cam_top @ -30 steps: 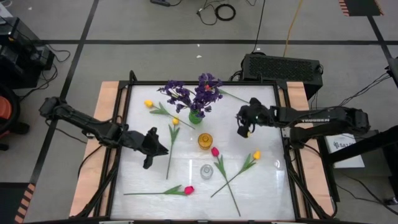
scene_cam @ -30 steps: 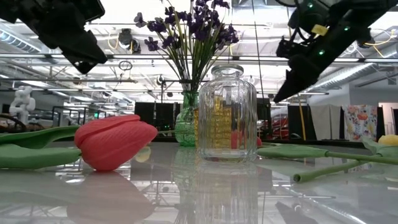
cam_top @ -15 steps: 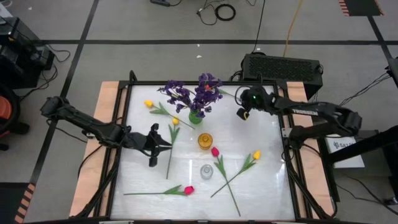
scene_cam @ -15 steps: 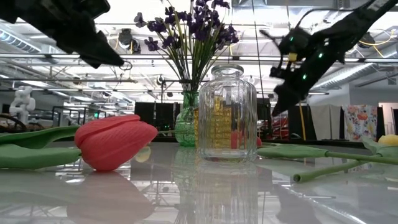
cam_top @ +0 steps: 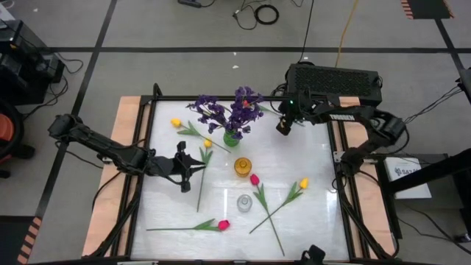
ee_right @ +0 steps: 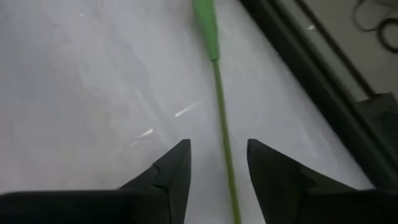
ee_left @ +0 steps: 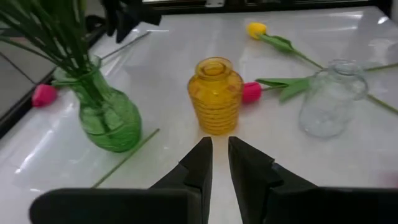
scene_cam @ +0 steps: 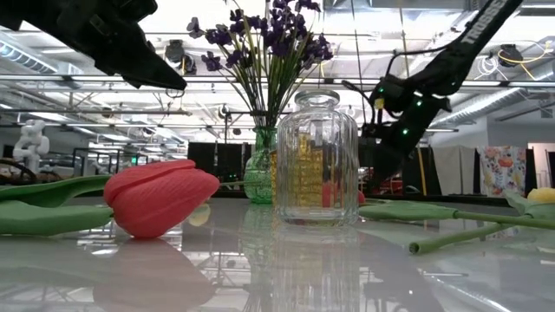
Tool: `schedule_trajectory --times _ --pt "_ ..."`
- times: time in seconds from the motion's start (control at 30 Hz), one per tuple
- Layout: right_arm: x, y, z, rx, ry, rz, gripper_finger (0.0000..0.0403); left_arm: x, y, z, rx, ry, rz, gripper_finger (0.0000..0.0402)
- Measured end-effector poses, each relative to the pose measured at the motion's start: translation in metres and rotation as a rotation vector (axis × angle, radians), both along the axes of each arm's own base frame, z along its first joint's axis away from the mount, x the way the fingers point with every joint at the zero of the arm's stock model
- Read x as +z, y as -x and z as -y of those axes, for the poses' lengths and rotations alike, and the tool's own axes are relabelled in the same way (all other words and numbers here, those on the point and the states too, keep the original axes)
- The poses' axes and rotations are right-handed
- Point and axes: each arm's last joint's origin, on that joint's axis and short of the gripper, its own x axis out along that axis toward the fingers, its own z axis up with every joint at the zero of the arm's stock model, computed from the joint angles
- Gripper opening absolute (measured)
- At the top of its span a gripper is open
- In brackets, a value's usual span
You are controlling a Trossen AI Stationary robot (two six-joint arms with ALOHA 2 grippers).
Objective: Sort flowers into vase by color
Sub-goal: Put the top right pink flower into the yellow vase
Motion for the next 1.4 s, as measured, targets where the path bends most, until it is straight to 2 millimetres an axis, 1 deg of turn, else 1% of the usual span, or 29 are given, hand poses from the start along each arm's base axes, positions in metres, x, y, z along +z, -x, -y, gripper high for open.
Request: schedule_trajectory --times 0.27,0.43,0.5,0.7,0.93,1.1,1.2,1.27,1.3,1.4 --pt "-0.013 -0.006 0.019 -0.012 -0.058 -0.019 0.0122 0.000 0.000 -0.002 0.026 0.009 -0.001 0.0058" --pt "-0.020 -0.008 0.024 -0.016 -0.084 -0.048 0.0114 0.000 -0.001 -0.005 0.036 0.010 -0.001 0.0058" --pt "-0.025 -0.007 0.025 -0.013 -0.097 -0.064 0.0109 0.000 -0.001 -0.006 0.042 0.010 -0.001 0.0058" --pt "-0.025 -0.006 0.024 -0.016 -0.108 -0.070 0.0080 -0.001 -0.002 -0.007 0.026 0.025 -0.005 0.0058" --pt "-0.028 -0.002 0.019 -0.034 -0.172 -0.117 0.0009 -0.001 -0.002 -0.007 0.023 0.026 -0.006 0.0058" --pt "-0.028 -0.003 0.017 -0.068 -0.189 -0.115 0.0004 -0.001 -0.002 -0.007 0.023 0.026 -0.006 0.0058" --pt "-0.023 -0.001 0.013 -0.141 -0.226 -0.086 0.0002 -0.001 -0.002 -0.007 0.023 0.026 -0.006 0.0058" --pt "-0.016 0.002 0.007 -0.162 -0.261 -0.076 0.0001 -0.001 -0.002 -0.007 0.023 0.026 -0.006 0.0058" --pt "-0.011 0.004 0.004 -0.166 -0.273 -0.068 0.0001 -0.001 -0.002 -0.007 0.023 0.026 -0.006 0.0058" --pt "0.014 0.005 -0.006 -0.161 -0.248 -0.006 0.0001 -0.001 -0.002 -0.007 0.022 0.024 -0.006 0.0058"
